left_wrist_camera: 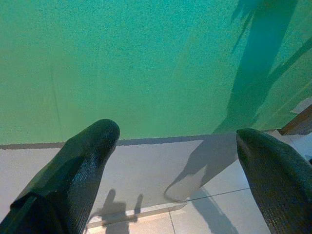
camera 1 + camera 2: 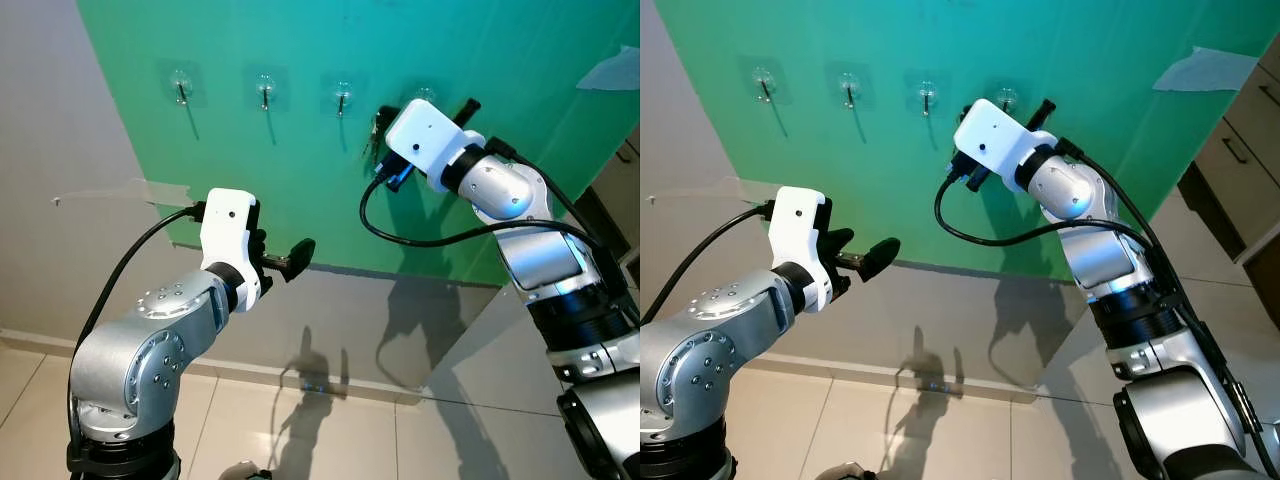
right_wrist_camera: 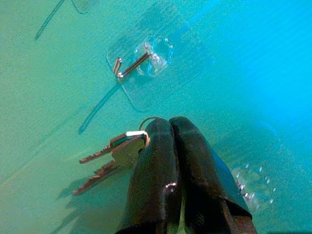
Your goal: Hang keys on a hook
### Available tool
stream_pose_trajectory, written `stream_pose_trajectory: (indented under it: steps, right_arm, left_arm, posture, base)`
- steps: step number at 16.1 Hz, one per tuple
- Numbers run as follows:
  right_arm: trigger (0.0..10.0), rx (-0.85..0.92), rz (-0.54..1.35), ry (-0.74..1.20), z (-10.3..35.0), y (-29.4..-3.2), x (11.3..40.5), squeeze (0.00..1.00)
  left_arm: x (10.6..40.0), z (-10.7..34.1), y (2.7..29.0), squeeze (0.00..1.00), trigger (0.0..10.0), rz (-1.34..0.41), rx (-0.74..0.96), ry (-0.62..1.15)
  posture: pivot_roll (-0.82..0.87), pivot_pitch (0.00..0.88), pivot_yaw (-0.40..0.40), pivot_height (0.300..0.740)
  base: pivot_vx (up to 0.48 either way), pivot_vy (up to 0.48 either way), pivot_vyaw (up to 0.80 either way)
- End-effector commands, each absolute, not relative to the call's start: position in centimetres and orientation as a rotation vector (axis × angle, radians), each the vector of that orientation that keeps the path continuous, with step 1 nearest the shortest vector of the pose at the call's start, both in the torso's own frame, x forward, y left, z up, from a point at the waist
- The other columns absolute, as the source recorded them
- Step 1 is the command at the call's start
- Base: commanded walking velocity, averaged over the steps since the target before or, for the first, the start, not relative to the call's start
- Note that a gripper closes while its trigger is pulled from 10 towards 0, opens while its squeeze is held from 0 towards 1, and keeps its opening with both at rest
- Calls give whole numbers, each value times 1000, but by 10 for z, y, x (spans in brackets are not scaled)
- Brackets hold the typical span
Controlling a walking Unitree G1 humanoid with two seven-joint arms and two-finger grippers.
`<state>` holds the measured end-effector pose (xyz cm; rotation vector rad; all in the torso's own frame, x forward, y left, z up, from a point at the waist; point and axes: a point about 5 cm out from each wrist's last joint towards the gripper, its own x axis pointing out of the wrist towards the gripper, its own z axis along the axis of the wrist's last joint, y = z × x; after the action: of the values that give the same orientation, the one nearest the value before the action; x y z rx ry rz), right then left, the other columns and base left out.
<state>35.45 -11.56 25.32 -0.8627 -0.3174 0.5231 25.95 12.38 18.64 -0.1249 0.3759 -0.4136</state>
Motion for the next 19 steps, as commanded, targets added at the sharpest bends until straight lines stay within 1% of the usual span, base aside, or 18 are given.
stream_pose_trajectory:
  steps: [1,9,19]
  right_arm:
    - [10000,-891,521,-351,259,-113,356,0]
    - [10000,-999,531,-449,270,-106,364,0]
    - [10000,-1054,563,-481,264,-101,364,0]
  left_arm:
    - [260,189,121,0,10000,-421,-112,363]
    - [260,189,119,0,10000,-420,-111,359]
    - [258,188,118,0,10000,-415,-116,360]
  posture:
    - [-48,0,-45,740]
    - [-45,0,-53,740]
    - [-41,0,-62,740]
  base:
    - [0,0,0]
    - [0,0,0]
    - [0,0,0]
